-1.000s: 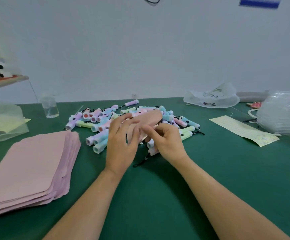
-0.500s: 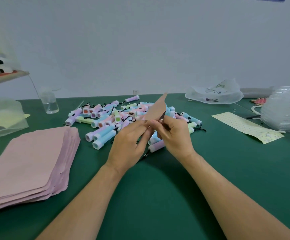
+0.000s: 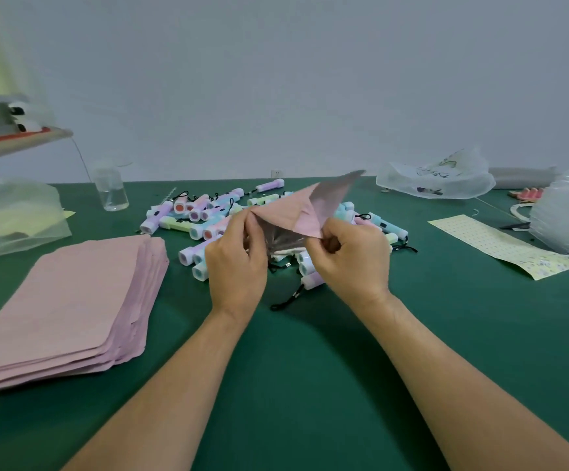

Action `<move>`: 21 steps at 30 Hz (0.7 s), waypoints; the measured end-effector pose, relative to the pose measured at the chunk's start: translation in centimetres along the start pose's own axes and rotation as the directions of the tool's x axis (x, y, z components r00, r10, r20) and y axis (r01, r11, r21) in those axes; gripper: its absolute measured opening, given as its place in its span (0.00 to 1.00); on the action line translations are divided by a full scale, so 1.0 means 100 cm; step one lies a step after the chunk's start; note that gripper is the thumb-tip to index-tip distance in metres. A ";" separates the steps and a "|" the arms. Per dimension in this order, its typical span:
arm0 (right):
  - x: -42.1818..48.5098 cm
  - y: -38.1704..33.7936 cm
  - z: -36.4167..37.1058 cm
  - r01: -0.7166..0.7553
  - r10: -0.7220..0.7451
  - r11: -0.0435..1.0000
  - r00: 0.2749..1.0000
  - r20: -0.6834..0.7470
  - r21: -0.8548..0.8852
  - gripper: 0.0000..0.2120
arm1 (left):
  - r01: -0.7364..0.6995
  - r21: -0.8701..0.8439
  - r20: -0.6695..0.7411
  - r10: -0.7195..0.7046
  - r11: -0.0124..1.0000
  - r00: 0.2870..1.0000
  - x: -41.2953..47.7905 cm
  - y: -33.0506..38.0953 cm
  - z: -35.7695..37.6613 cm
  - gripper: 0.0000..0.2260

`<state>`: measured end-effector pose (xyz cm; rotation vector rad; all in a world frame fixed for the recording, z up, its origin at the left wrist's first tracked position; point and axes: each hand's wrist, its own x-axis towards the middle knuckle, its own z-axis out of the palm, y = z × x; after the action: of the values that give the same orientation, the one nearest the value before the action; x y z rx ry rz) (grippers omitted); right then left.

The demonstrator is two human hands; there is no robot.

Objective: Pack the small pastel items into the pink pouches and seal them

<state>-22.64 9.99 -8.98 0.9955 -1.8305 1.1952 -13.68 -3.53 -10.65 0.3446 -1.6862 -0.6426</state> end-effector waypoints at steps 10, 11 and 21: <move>0.003 -0.023 0.010 -0.379 0.294 0.840 0.919 0.262 0.388 0.07 | -0.152 -0.025 0.162 0.154 0.988 0.975 -0.011 0.034 0.005 0.16; 0.004 -0.022 0.008 -0.338 0.248 0.876 0.928 0.279 0.344 0.11 | -0.102 -0.005 0.201 0.100 0.995 0.974 -0.010 0.035 0.005 0.21; 0.010 -0.025 0.004 0.235 -0.054 0.875 0.917 0.395 -0.424 0.09 | -0.027 0.165 0.288 -0.022 0.986 0.957 0.004 0.028 -0.001 0.11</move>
<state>-20.96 8.71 -7.32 1.1017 -2.1494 0.4444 -13.35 -1.51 -8.66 0.3815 -2.0285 -0.5701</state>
